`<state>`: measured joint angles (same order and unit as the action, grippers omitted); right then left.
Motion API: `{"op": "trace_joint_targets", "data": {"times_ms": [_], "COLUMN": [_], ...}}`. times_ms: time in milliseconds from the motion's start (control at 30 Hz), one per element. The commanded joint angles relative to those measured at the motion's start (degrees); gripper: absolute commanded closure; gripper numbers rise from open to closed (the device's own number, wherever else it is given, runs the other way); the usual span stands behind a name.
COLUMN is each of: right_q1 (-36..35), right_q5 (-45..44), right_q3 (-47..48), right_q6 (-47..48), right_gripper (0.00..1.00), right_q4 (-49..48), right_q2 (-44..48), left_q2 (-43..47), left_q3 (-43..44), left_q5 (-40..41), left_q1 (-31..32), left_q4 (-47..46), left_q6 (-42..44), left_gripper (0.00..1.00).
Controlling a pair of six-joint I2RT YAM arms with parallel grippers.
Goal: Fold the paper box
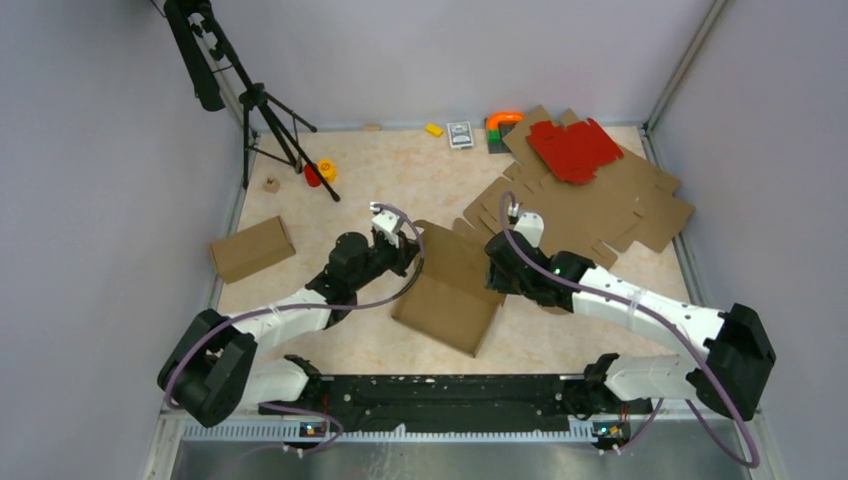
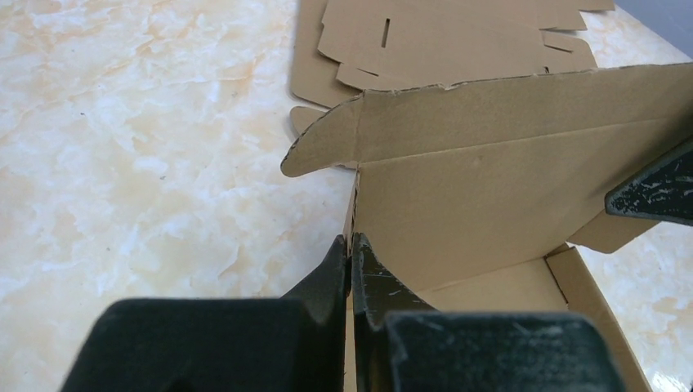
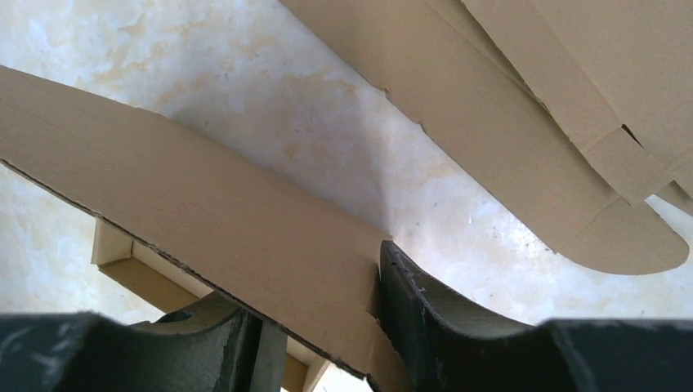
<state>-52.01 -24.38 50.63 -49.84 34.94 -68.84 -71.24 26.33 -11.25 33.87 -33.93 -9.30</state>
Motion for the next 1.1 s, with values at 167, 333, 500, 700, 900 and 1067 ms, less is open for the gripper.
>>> {"op": "trace_joint_targets", "data": {"times_ms": [167,333,500,700,900,1067], "right_q1": [-0.53,0.81,2.09,2.67,2.79,2.76], "right_q5": [0.59,1.97,2.16,2.45,2.41,3.12], "right_q3": [-2.16,-3.96,-5.06,-5.87,-5.45,-4.49], "right_q6": [1.8,3.2,4.3,5.07,4.97,2.61], "right_gripper": [0.48,0.46,0.51,0.66,0.87,1.0], "right_q4": [1.76,1.65,2.5,2.7,0.79,-1.8], "right_q2": [3.21,4.78,6.64,8.16,8.48,6.89], "left_q2": [2.91,3.19,3.5,3.52,3.9,4.35], "left_q3": [-1.53,-1.86,-2.25,-1.98,-1.82,-1.48], "left_q5": [-2.73,-2.59,-2.39,-2.64,-3.14,-3.47], "left_q1": [0.86,0.85,0.85,0.89,0.87,0.89], "left_q4": [-1.05,-0.71,-0.65,-0.43,0.02,1.71], "left_q6": [0.15,0.73,1.08,1.47,0.99,-0.98], "left_gripper": [1.0,1.0,1.0,1.0,1.0,1.0]}}
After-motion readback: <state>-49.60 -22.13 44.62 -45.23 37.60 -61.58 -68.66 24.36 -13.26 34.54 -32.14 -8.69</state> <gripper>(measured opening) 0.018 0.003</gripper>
